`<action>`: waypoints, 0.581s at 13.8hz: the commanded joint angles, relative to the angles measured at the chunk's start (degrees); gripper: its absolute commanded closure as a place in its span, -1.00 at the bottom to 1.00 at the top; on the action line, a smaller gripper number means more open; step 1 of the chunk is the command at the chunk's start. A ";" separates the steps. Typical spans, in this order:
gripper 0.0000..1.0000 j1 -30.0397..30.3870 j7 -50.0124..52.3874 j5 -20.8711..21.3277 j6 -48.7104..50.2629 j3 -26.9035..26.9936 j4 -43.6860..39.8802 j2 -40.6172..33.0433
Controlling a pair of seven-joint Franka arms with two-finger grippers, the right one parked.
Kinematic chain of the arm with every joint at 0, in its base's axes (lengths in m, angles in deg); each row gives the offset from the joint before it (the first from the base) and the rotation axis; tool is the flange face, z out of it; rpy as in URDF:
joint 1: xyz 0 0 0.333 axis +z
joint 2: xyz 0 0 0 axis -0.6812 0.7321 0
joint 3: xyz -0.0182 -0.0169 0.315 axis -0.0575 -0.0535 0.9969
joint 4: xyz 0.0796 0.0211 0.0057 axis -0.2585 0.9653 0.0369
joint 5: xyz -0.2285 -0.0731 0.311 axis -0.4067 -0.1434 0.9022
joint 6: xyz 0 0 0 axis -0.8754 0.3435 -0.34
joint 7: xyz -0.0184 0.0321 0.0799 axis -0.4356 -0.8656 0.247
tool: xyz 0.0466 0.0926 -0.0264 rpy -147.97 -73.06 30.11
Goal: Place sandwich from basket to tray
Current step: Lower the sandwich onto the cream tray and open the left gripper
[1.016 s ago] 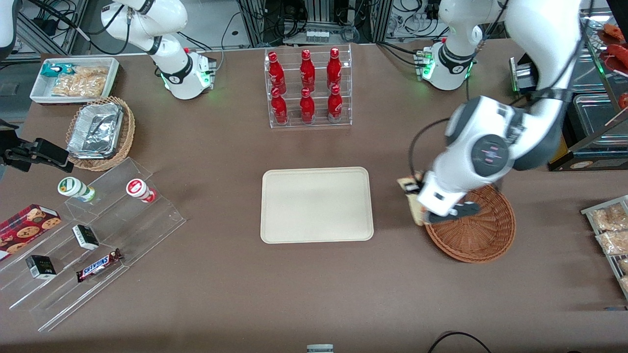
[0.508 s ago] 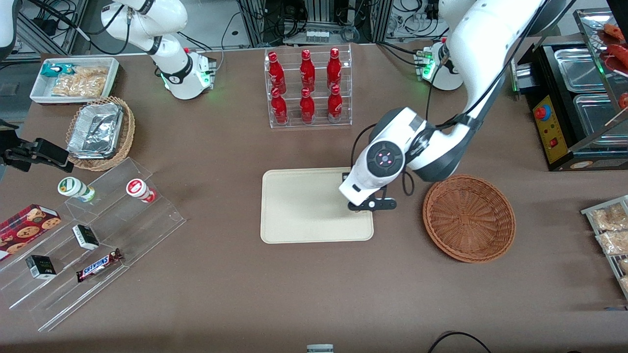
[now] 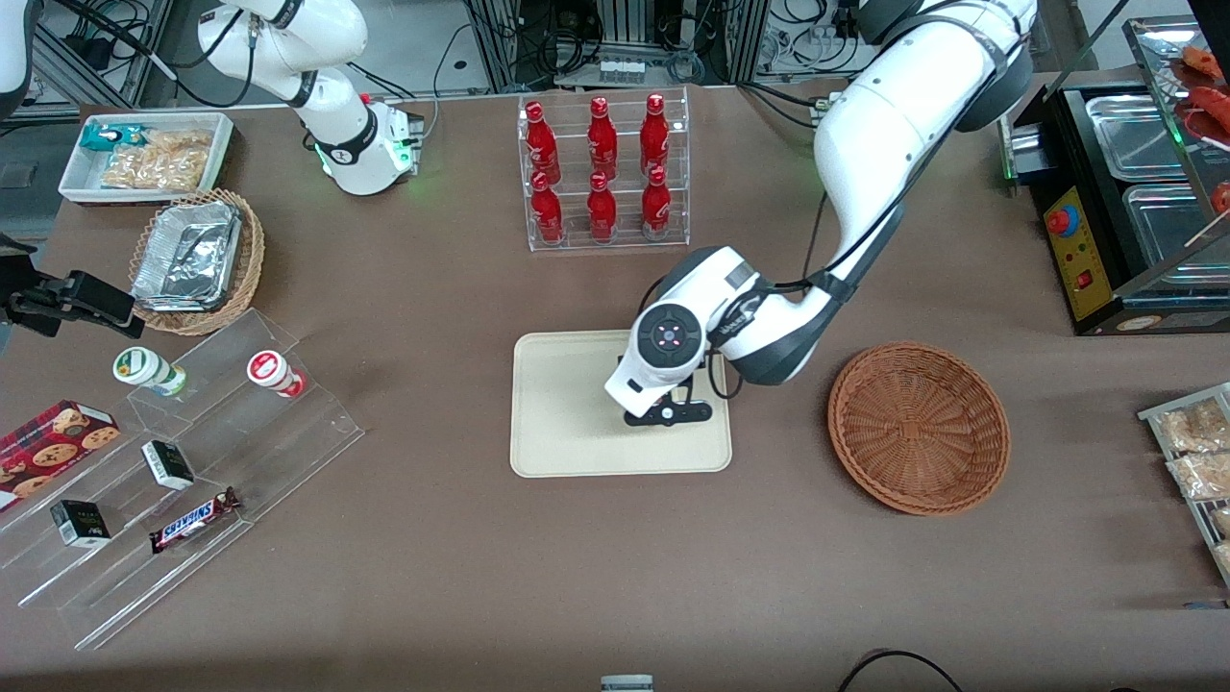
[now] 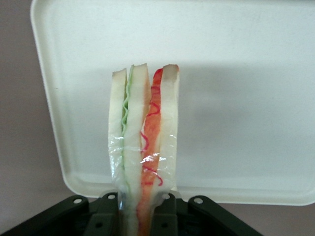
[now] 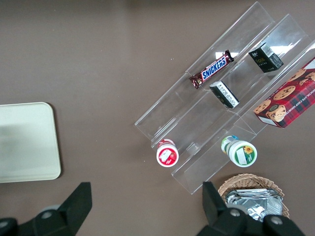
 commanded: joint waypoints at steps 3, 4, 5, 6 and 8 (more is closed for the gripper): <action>0.65 -2.97 2.45 3.05 -0.58 1.23 -6.53 6.07; 0.62 -3.32 2.36 3.05 -1.80 1.24 -7.41 7.30; 0.61 -4.02 2.45 3.57 -2.34 1.32 -7.85 8.01; 0.59 -4.11 2.53 3.84 -2.78 1.41 -8.21 8.45; 0.52 -4.12 2.45 3.84 -3.92 1.50 -8.38 8.63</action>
